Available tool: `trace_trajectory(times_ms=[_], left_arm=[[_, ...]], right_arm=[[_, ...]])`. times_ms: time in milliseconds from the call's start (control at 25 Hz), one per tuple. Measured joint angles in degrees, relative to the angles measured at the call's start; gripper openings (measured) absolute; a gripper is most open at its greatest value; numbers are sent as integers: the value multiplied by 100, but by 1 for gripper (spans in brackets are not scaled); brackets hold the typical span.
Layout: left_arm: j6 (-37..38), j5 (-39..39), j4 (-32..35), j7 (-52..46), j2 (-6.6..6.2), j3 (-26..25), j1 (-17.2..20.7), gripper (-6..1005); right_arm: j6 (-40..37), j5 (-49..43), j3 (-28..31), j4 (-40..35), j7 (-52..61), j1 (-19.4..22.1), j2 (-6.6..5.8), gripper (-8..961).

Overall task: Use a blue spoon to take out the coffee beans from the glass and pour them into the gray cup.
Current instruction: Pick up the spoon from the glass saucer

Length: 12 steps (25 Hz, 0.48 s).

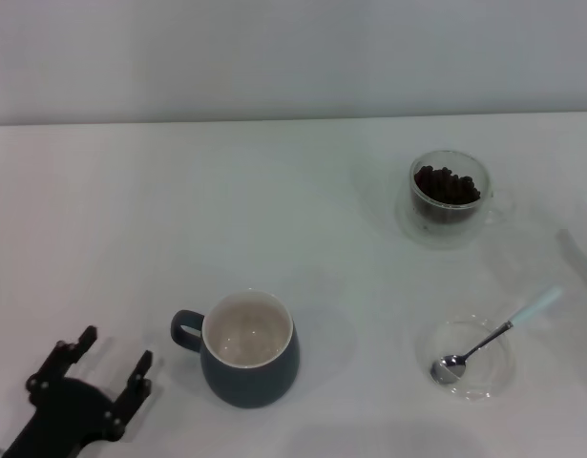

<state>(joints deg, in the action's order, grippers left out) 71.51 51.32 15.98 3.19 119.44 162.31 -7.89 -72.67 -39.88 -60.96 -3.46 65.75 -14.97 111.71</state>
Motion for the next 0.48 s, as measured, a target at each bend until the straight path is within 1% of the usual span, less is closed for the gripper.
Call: trace_trajectory(times_ms=[120, 200, 240, 320, 480], left_arm=[[172, 303, 0, -77, 0, -5, 121, 723], [325, 560, 0, -269, -1, -5, 178, 720], [415, 693, -10, -427, -3, -6, 206, 719], [604, 909, -68, -666, -5, -6, 237, 717], [898, 1311, -144, -871, -7, -6, 283, 712]], right_arm=[[-39, -3, -735, -53, 908, 69, -235, 797], [-55, -3, -1149, -31, 1373, 76, -350, 797], [-61, -3, -1375, -29, 1562, 79, -385, 796], [-73, -3, -1645, -19, 1789, 88, -408, 796], [-72, -3, -1849, 27, 1868, 141, -351, 795]])
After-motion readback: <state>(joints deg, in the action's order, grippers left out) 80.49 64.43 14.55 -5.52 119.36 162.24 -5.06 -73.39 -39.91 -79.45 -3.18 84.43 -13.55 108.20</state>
